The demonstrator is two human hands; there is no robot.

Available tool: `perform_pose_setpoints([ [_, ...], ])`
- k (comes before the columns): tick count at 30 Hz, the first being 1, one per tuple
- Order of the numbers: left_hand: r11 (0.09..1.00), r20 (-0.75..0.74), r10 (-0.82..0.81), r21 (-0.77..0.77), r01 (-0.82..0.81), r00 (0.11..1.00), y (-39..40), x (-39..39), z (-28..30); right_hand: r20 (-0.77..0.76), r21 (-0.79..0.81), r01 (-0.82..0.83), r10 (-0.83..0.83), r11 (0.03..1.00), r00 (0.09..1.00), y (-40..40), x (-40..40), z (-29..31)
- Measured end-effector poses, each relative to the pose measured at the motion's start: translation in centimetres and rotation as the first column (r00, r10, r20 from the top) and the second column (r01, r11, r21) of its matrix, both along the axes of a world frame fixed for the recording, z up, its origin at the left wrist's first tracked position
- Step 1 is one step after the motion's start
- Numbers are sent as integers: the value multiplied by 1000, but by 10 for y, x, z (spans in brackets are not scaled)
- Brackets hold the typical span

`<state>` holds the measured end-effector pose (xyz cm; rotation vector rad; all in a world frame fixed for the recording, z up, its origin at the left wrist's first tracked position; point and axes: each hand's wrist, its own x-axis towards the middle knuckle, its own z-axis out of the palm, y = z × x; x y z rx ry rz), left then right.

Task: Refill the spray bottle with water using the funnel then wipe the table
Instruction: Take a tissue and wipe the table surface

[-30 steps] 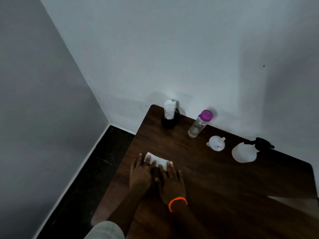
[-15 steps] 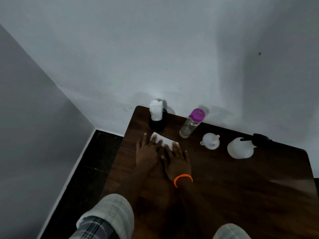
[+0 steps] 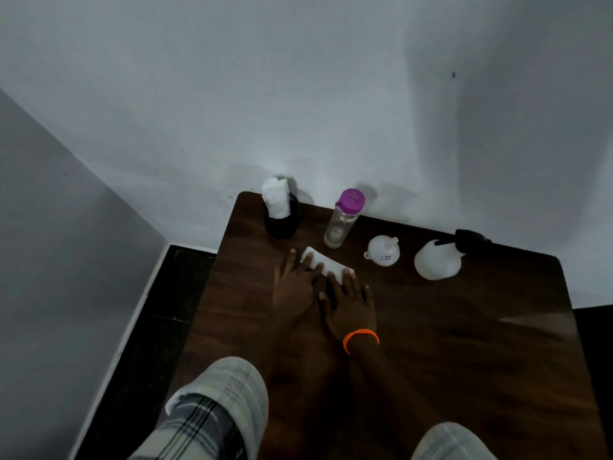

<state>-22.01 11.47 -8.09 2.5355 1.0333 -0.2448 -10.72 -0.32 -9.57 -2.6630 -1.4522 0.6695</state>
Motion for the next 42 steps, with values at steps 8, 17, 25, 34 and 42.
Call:
perform_pose_setpoints([
  [8,1000,-52,11,-3,-11,999,-56,-36,2,-18,-6,-30,30,1000,999,-57,-28,4],
  [17,991,-53,132,-2,-132,990,-126,-94,-1,-28,18,-121,121,993,992,-117,-73,-3],
  [25,975,-78,215,-30,-218,973,-181,-145,-2,-35,30,-222,223,974,974,-164,-111,-4],
  [34,933,-96,351,-52,-357,931,-251,-185,-4,-50,48,-289,292,956,955,-215,-149,-6],
  [42,938,-121,342,-8,-346,932,-315,-191,-5,-69,19,-381,381,924,922,-269,-142,-6],
])
